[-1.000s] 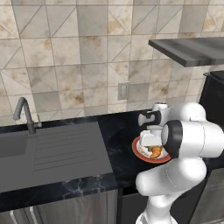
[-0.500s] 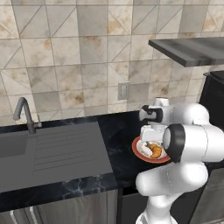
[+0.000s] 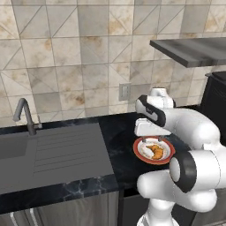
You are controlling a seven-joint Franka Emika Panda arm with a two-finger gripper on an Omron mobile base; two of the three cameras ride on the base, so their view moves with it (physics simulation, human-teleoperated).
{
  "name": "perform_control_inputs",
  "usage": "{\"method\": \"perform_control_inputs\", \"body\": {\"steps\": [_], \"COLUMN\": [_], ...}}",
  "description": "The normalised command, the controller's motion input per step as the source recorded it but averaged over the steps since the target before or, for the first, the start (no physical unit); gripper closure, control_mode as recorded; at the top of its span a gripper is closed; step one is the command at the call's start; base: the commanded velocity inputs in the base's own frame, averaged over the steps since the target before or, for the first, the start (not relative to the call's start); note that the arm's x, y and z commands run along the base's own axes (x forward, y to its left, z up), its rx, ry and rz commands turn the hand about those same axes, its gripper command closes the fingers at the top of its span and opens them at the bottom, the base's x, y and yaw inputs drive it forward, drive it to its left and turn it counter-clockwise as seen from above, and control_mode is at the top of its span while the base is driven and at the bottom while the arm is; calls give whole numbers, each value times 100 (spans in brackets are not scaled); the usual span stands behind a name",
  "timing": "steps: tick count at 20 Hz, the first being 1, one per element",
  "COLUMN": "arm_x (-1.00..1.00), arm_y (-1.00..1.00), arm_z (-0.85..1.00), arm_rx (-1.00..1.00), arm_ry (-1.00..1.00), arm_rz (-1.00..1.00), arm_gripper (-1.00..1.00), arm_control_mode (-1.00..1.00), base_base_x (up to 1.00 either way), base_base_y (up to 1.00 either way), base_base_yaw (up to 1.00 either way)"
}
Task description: Place the pastries on the plates.
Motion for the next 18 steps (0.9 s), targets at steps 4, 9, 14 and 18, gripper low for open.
{"method": "perform_control_inputs", "body": {"steps": [4, 9, 14, 18], "arm_x": [-77, -64, -47, -30], "arm_y": [6, 4, 8, 20], "arm_z": [80, 57, 40, 43], "arm_rx": [0, 0, 0, -2], "arm_ry": [-5, -7, -9, -13], "arm_rz": [0, 0, 0, 0], "arm_gripper": [-100, -100, -100, -100], "arm_control_mode": [-100, -100, -100, -100], "base_base_x": [0, 0, 0, 0], "base_base_y": [0, 0, 0, 0], "base_base_yaw": [0, 0, 0, 0]}}
